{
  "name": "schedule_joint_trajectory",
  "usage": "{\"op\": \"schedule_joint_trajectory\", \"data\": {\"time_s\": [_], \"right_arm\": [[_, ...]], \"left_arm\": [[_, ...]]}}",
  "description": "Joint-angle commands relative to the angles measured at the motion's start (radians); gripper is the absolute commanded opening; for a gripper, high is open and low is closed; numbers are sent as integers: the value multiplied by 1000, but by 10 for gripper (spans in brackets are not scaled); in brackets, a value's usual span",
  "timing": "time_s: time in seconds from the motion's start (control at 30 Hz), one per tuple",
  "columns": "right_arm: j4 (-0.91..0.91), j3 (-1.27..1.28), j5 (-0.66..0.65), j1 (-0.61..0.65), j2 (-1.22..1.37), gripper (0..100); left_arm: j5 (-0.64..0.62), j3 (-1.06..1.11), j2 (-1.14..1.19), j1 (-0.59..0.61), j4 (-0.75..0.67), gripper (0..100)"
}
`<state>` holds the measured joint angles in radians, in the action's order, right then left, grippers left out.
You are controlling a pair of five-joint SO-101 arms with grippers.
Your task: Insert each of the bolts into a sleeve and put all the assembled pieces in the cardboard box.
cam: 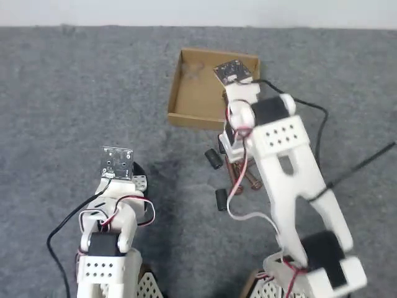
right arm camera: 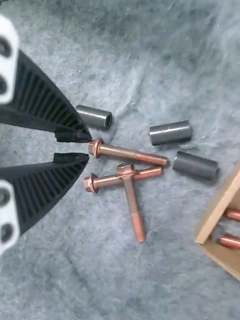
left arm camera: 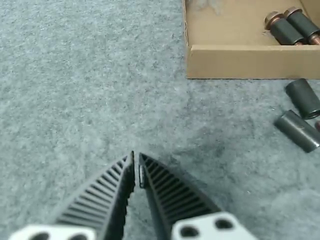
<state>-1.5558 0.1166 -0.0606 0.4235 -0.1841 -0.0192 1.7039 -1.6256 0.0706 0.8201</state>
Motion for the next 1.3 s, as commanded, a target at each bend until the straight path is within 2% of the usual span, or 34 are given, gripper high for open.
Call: {"op": "schedule_joint_trajectory", "data": {"time_s": [0.0, 0.2, 0.37, 0.43, 0.53, 0.83, 0.97, 1.27], "right_arm": [[81, 95, 12, 10, -143, 13], [288, 275, 9, 2, -209, 13], [438, 333, 9, 4, -156, 18], [470, 331, 9, 2, -113, 48], [509, 318, 9, 2, -39, 96], [619, 187, 14, 2, 211, 84], [613, 112, 87, 4, 314, 85], [618, 28, 97, 4, 435, 85]], "left_arm": [[8, -12, -12, 0, 5, 11], [8, -12, -12, 0, 5, 11], [8, -12, -12, 0, 5, 11], [8, -12, -12, 0, 5, 11], [8, -12, -12, 0, 5, 11], [8, -12, -14, 0, 5, 12], [8, -12, -15, 0, 3, 12], [8, -12, -11, 0, -28, 12]]}}
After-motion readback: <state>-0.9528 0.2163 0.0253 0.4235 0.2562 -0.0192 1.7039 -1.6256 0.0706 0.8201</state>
